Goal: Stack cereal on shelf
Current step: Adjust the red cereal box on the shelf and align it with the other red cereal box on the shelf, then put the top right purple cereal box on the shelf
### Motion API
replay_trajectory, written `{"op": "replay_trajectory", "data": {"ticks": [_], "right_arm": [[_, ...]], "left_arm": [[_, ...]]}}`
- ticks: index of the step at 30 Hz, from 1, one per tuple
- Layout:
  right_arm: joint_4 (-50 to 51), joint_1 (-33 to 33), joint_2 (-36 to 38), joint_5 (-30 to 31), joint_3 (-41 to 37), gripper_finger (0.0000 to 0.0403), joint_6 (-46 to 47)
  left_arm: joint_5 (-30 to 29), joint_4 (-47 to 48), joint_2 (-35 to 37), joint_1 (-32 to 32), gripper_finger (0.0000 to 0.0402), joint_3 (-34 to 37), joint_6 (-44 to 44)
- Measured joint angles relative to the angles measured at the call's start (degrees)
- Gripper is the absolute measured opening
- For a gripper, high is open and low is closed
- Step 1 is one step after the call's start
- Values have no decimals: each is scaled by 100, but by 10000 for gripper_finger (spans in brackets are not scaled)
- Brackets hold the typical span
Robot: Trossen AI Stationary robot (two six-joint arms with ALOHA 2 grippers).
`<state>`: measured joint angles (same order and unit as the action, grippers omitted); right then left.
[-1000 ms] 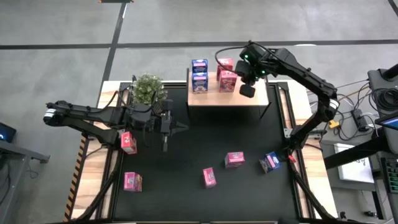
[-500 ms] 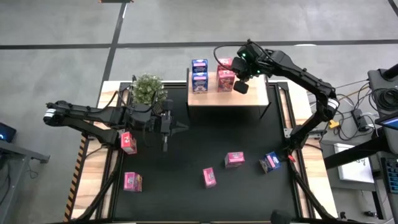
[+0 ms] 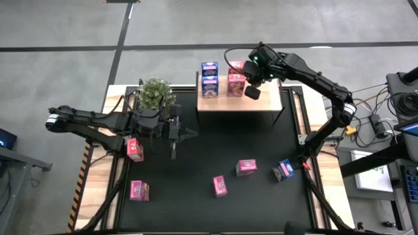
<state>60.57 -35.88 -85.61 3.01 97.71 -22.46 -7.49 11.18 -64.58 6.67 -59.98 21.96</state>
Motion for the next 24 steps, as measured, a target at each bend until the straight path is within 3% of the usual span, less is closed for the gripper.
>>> {"op": "replay_trajectory", "data": {"ticks": [7, 12, 16, 24], "right_arm": [[174, 68, 213, 9, 46, 9, 213], [376, 496, 658, -192, -31, 9, 610], [312, 1145, 1103, -666, -427, 9, 982], [-1265, 3070, 2082, -590, -2327, 9, 1969]], "left_arm": [[0, 1, 0, -1, 0, 1, -135], [84, -6, 0, 0, 0, 93, -372], [113, -125, 0, 8, 0, 258, -599], [114, -175, -72, 55, 0, 319, -921]]}}
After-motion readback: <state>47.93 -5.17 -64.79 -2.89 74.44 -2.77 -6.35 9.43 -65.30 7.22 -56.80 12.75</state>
